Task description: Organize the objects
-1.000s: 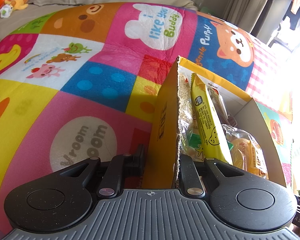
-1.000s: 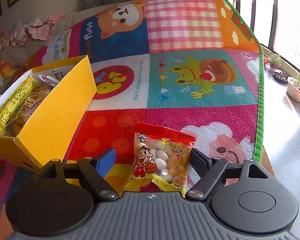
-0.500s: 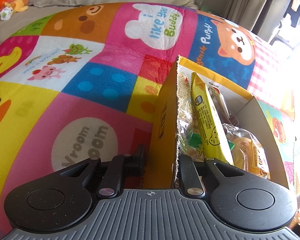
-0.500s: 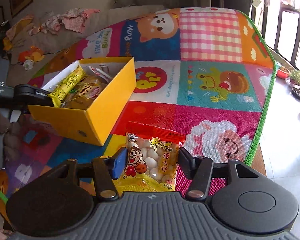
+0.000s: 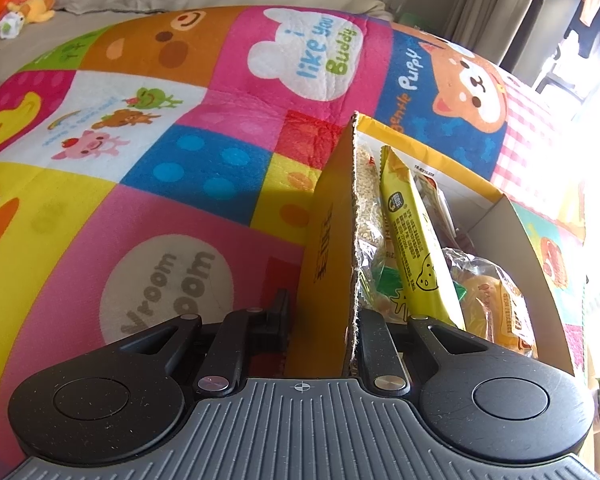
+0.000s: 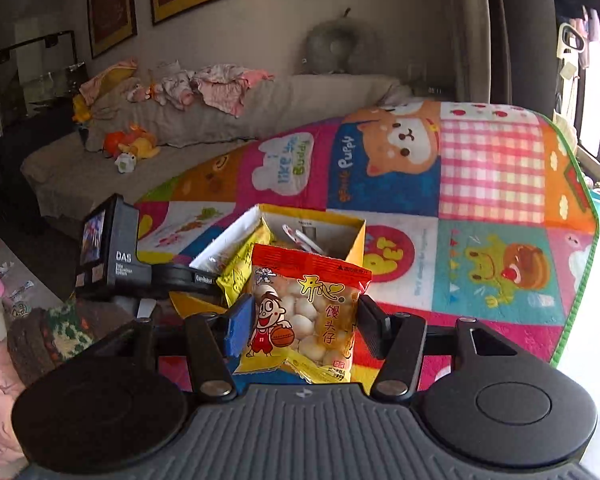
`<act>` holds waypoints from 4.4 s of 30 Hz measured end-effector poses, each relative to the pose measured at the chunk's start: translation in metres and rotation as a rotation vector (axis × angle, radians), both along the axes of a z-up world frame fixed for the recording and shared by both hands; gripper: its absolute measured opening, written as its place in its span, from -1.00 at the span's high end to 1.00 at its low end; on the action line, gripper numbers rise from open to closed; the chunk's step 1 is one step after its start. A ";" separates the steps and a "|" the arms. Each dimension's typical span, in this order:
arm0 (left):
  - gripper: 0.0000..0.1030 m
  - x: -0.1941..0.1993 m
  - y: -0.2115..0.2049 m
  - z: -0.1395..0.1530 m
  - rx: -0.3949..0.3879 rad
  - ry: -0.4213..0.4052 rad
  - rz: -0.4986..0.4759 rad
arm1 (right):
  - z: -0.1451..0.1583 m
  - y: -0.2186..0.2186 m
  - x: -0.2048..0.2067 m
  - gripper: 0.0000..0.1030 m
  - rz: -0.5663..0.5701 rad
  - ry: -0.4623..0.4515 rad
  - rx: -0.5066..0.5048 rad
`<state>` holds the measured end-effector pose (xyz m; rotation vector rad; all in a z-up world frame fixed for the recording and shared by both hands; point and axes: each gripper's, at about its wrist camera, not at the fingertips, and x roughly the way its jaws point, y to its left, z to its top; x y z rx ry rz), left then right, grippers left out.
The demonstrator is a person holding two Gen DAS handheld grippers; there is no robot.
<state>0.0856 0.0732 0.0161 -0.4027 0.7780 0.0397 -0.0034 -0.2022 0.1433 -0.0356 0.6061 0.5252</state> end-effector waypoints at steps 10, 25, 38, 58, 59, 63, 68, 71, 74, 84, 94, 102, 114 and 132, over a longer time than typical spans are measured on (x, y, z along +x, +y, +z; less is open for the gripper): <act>0.67 0.000 0.002 -0.002 -0.017 -0.002 -0.003 | 0.034 0.048 0.085 -0.08 -0.011 -0.063 0.085; 0.67 -0.001 0.002 -0.002 -0.023 -0.001 -0.003 | -0.026 0.042 0.087 -0.33 0.001 -0.011 -0.052; 0.49 0.096 -0.038 0.008 0.186 0.052 -0.111 | -0.087 0.038 0.081 -0.31 -0.054 0.002 -0.177; 0.07 0.077 -0.025 0.040 0.439 -0.206 -0.093 | -0.107 0.023 0.119 -0.65 -0.259 0.062 -0.091; 0.08 0.059 -0.028 0.046 0.455 -0.248 -0.082 | -0.106 0.019 0.109 -0.69 -0.264 0.078 -0.085; 0.07 -0.013 -0.042 0.051 0.440 -0.322 -0.145 | -0.107 0.006 0.062 -1.00 -0.270 0.126 -0.070; 0.07 -0.080 -0.057 0.012 0.374 -0.188 -0.201 | -0.124 0.016 0.013 -1.00 -0.269 0.094 -0.168; 0.07 -0.093 -0.069 -0.011 0.361 -0.128 -0.224 | -0.137 0.020 0.006 -1.00 -0.297 0.085 -0.224; 0.05 -0.098 -0.086 -0.020 0.440 -0.172 -0.210 | -0.140 0.008 0.012 -1.00 -0.321 0.149 -0.147; 0.05 -0.090 -0.079 -0.023 0.338 -0.176 -0.177 | -0.143 0.017 0.013 -1.00 -0.345 0.120 -0.147; 0.04 -0.091 -0.081 -0.023 0.337 -0.174 -0.164 | -0.145 0.028 0.018 -1.00 -0.334 0.090 -0.151; 0.04 -0.091 -0.081 -0.023 0.336 -0.173 -0.164 | -0.147 0.025 0.014 -1.00 -0.354 0.082 -0.127; 0.04 -0.090 -0.081 -0.024 0.338 -0.173 -0.164 | -0.147 0.025 0.015 -1.00 -0.354 0.084 -0.126; 0.05 -0.090 -0.078 -0.024 0.310 -0.177 -0.161 | -0.147 0.025 0.015 -1.00 -0.354 0.084 -0.126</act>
